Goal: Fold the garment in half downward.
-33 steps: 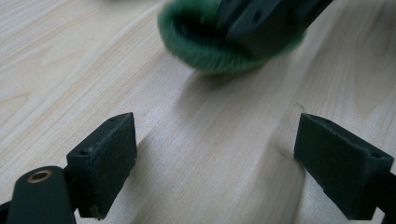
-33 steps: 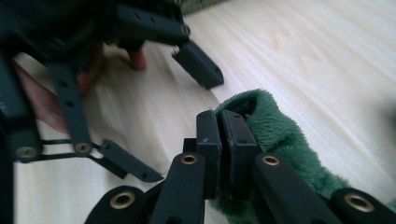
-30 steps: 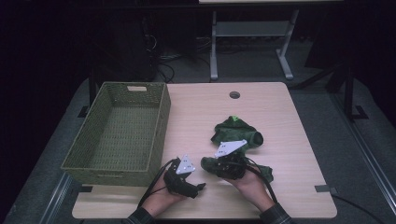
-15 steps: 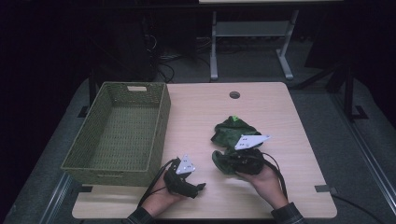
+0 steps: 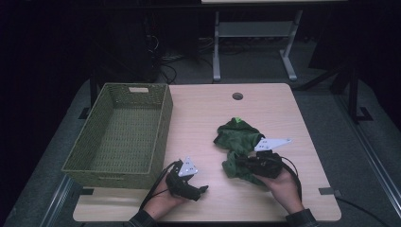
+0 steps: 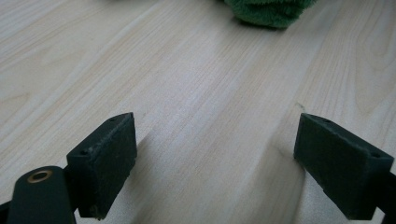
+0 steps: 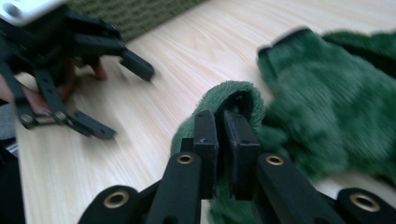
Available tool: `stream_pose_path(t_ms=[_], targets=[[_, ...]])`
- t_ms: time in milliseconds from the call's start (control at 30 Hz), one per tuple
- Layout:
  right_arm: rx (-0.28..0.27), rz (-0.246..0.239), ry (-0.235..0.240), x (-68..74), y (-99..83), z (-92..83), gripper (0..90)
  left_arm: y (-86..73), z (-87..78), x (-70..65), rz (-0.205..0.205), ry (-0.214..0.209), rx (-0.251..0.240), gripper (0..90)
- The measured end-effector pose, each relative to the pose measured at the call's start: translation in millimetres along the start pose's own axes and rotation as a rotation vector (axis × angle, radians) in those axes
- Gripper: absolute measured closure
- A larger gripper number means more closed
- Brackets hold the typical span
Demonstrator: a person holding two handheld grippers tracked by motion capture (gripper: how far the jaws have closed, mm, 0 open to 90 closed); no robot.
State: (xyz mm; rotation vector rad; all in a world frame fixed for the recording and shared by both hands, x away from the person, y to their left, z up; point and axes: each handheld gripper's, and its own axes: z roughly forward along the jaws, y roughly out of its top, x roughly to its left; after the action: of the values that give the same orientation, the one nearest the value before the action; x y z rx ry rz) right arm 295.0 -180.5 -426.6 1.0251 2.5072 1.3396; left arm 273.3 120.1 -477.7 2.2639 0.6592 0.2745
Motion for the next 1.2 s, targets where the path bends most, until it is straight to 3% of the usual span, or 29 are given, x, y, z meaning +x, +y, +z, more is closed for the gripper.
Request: stream_pose_path(t_ms=[200, 433, 533, 667, 933, 1200], targets=[[0.004, 0.044, -0.045, -10.7, -10.6, -11.0, 81.2, 0.0, 0.1, 0.0, -0.001, 0.0, -0.001, 12.6], [0.022, 0.059, -0.099, -22.4, -21.4, -21.8, 83.1, 0.0, 0.3, -0.3, -0.004, 0.001, -0.004, 12.6], [-0.016, 0.071, -0.087, -22.9, -18.8, -29.1, 88.1, 0.0, 0.2, -0.2, -0.004, 0.0, -0.004, 12.5], [-0.047, 0.028, -0.068, -13.4, -4.1, -33.2, 89.8, 0.1, 0.1, 0.2, 0.0, 0.001, -0.002, 12.5], [-0.051, -0.006, -0.027, -6.5, 16.0, -17.5, 90.0, 0.0, 0.2, 0.0, -0.003, 0.0, -0.003, 12.6], [0.049, 0.035, -0.04, -21.8, 0.0, 11.1, 90.0, 0.1, 0.0, 0.2, 0.002, 0.001, -0.001, 12.5]])
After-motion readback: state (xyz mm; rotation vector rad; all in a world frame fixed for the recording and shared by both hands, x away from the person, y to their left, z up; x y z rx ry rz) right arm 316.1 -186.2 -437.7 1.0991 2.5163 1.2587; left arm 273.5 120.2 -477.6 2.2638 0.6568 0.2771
